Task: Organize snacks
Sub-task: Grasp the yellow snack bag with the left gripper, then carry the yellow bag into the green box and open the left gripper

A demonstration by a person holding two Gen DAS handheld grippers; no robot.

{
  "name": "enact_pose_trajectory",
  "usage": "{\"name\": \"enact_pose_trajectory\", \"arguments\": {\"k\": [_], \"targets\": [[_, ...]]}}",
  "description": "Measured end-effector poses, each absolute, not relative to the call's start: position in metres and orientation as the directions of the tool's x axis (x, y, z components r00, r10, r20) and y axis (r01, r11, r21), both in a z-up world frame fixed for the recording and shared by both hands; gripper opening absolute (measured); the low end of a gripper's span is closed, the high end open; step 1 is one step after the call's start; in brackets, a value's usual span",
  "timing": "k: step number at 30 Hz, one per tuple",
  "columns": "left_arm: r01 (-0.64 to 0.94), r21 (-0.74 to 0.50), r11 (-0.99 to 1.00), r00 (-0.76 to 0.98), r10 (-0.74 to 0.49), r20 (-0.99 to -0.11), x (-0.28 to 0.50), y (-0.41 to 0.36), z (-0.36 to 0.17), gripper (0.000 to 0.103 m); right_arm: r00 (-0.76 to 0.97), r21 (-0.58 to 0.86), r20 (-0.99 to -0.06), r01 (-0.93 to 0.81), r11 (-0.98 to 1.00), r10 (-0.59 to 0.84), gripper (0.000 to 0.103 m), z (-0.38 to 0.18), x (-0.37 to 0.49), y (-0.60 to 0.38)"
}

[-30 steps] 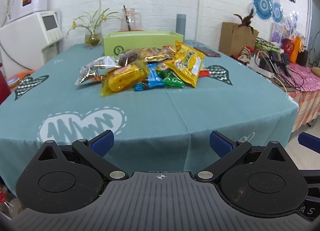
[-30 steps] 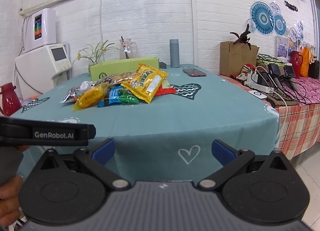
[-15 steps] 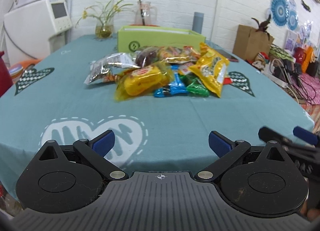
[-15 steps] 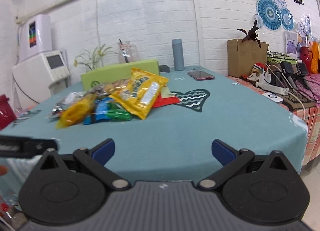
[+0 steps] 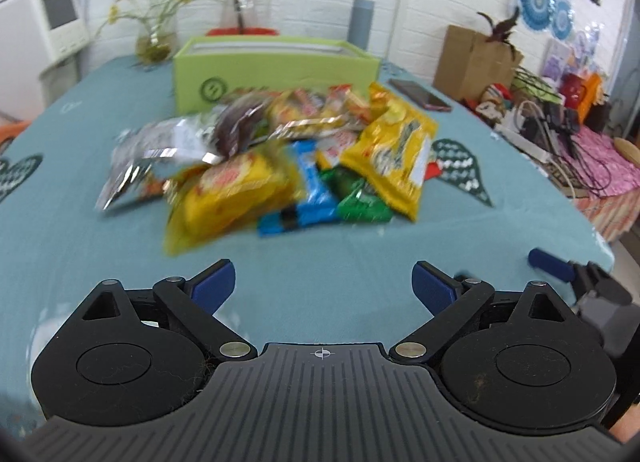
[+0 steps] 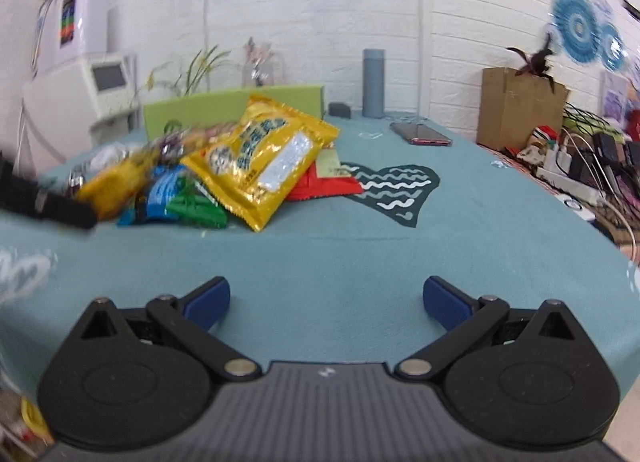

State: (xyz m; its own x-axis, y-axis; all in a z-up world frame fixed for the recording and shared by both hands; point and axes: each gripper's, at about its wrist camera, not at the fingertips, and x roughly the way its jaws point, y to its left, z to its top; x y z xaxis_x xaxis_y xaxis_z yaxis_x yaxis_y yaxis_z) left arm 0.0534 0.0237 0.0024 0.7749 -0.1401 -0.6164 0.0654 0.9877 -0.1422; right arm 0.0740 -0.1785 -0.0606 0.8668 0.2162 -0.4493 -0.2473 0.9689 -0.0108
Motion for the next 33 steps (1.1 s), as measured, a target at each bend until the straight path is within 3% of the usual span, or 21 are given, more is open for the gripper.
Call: {"name": "enact_pose_trajectory", "arguments": {"k": [2,4,10,12,20,21,22,23,24,25,29,33], "targets": [[0.126,-0.142,0.982,0.774,-0.187,-0.605,0.078,0.023,0.017,0.085,0.831,0.044,-0.49,-0.279,0.959,0.264,0.103,-0.048,0.09,-0.18],[0.179,-0.126,0.976,0.778,-0.219,-0.589,0.103,0.022,0.031,0.083,0.817,0.111,-0.453,-0.344,0.932,0.355,0.103,-0.034,0.101,-0.181],[0.376,-0.129,0.918,0.714,-0.376,-0.59,0.165,0.008,0.044,0.081,0.792,0.072,-0.437,-0.441,0.895,0.425,0.102,-0.014,0.14,-0.147],[0.402,-0.15,0.903,0.677,-0.403,-0.615,0.18,0.004,0.037,0.072,0.771,0.078,-0.464,-0.455,0.887,0.436,0.102,-0.016,0.154,-0.139],[0.447,-0.169,0.879,0.634,-0.444,-0.633,0.204,-0.006,0.025,0.064,0.737,0.102,-0.513,-0.457,0.883,0.44,0.1,-0.023,0.178,-0.131],[0.445,-0.174,0.879,0.626,-0.444,-0.641,0.207,-0.006,0.022,0.061,0.725,0.118,-0.519,-0.464,0.878,0.453,0.094,-0.025,0.182,-0.13],[0.443,-0.184,0.877,0.615,-0.447,-0.649,0.209,-0.005,0.019,0.057,0.713,0.136,-0.524,-0.469,0.872,0.466,0.079,-0.026,0.185,-0.129],[0.44,-0.192,0.877,0.608,-0.449,-0.655,0.211,-0.004,0.016,0.04,0.691,0.176,-0.526,-0.482,0.858,0.496,0.062,-0.028,0.188,-0.129],[0.434,-0.19,0.88,0.606,-0.442,-0.662,0.211,-0.004,0.013,0.019,0.69,0.198,-0.522,-0.473,0.858,0.501,0.058,-0.026,0.188,-0.131],[0.424,-0.174,0.889,0.615,-0.423,-0.665,0.21,-0.001,0.012,0.011,0.698,0.187,-0.518,-0.473,0.861,0.495,0.057,-0.023,0.184,-0.13],[0.416,-0.239,0.877,0.637,-0.469,-0.613,0.197,0.016,0.03,0.007,0.723,0.142,-0.472,-0.502,0.853,0.504,0.057,-0.002,0.17,-0.126],[0.404,-0.197,0.893,0.709,-0.442,-0.549,0.198,0.027,0.064,0.009,0.736,0.072,-0.424,-0.553,0.83,0.528,0.062,0.032,0.182,-0.107]]}}
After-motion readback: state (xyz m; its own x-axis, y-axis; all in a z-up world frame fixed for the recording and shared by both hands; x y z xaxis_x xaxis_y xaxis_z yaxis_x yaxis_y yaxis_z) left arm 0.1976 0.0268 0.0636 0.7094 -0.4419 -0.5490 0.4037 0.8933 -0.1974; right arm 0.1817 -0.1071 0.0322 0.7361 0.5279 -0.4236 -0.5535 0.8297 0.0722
